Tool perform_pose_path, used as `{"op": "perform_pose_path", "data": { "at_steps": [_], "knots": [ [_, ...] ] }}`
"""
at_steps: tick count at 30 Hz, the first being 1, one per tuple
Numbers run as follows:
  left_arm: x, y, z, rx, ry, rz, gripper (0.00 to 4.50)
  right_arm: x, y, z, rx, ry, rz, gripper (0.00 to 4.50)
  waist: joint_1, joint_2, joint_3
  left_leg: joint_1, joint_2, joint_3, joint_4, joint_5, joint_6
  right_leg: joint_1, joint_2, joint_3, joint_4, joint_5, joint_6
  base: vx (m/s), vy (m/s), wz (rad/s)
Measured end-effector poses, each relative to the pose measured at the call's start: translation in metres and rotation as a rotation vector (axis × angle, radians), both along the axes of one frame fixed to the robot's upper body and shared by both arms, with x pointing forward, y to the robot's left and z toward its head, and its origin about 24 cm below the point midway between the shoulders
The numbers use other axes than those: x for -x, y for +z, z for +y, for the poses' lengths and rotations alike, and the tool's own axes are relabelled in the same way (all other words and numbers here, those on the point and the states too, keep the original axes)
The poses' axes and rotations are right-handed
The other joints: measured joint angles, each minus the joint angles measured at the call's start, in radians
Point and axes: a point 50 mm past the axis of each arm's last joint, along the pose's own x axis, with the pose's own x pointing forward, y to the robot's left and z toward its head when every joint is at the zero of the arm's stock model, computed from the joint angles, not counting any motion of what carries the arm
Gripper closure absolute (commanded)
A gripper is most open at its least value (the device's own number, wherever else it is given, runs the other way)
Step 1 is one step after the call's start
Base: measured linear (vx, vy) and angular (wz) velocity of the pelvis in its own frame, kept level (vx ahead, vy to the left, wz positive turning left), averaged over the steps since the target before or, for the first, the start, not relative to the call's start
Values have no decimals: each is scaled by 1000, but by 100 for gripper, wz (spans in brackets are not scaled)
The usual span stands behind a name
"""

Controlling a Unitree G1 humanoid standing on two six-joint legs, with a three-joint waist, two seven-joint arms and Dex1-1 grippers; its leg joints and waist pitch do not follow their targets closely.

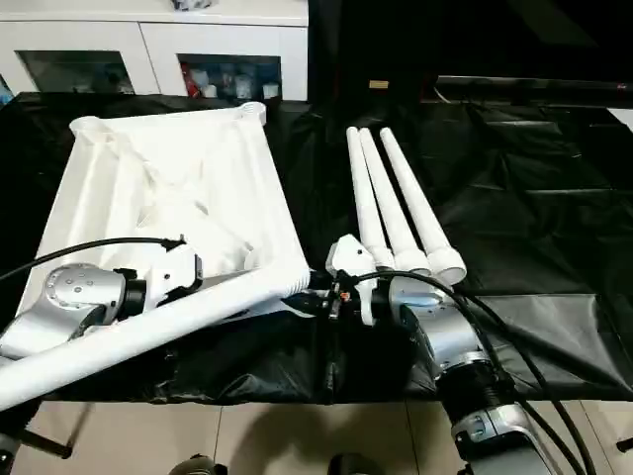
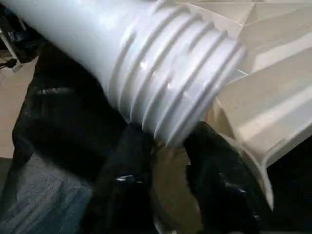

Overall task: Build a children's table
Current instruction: Insert table leg to table base

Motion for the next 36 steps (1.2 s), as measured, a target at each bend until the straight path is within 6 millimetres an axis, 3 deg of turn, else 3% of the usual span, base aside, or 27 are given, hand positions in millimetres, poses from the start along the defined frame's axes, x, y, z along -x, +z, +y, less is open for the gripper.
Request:
{"op": "perform_pose_path", "data": {
  "at_steps": [4,5,12,17,36],
  "knots": [
    [-1,-2,-2,5,13,-13,450,0,0,-1,1,-5,-1,373,0,0,0,0,0,0,0,0,0,0,0,0,0,0,0,0,0,0],
    [-1,-3,-2,5,17,-11,406,-1,1,-2,0,-13,-3,395,0,0,0,0,0,0,0,0,0,0,0,0,0,0,0,0,0,0],
    [-2,-1,-3,12,2,-20,350,-3,-2,-9,8,-53,4,446,1,5,-4,0,0,0,0,0,0,1,0,0,0,0,0,0,0,0],
    [-5,3,-4,0,5,-93,305,-3,-3,-11,8,-62,9,450,0,10,-7,-1,0,0,0,0,0,2,0,0,0,-2,4,0,0,0],
    [-6,0,-2,-10,23,-87,305,-7,-3,-14,27,-128,-31,450,-1,13,-9,0,0,0,0,0,0,2,0,0,0,-3,6,0,0,0]
  ]
}}
